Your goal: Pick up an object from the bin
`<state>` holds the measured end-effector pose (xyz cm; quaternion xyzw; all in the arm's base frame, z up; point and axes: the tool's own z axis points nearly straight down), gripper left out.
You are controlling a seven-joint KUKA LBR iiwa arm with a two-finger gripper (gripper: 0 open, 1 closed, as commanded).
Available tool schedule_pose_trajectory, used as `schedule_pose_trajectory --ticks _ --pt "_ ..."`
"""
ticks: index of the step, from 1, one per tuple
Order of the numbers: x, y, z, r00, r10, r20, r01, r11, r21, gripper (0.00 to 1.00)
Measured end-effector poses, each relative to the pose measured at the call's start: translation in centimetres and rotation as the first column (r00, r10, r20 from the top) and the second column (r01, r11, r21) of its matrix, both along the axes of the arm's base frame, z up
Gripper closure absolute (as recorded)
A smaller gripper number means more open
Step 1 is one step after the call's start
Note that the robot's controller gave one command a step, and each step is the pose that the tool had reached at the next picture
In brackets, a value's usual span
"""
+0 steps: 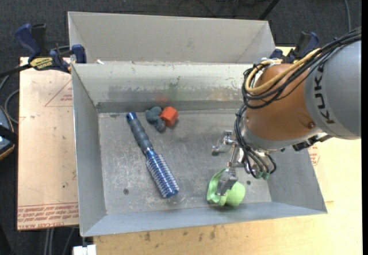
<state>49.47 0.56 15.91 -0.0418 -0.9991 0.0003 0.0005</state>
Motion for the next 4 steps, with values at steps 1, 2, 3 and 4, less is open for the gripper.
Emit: schedule_pose_trajectory --ticks 1,2,3,4 --pt "-0.9 -5.0 -8.1 0.985 0.172 0.026 -0.172 0.985 -0.001 0.0" --pt "2.0 -12.7 -8.5 0.956 0.294 0.01 -0.294 0.956 0.0 0.0" --pt "2.1 -12.4 -8.3 0.955 0.297 0.012 -0.297 0.955 0.001 1.0" --pt "4.4 -14.0 6.3 0.848 0.53 0.01 -0.53 0.848 -0.006 1.0"
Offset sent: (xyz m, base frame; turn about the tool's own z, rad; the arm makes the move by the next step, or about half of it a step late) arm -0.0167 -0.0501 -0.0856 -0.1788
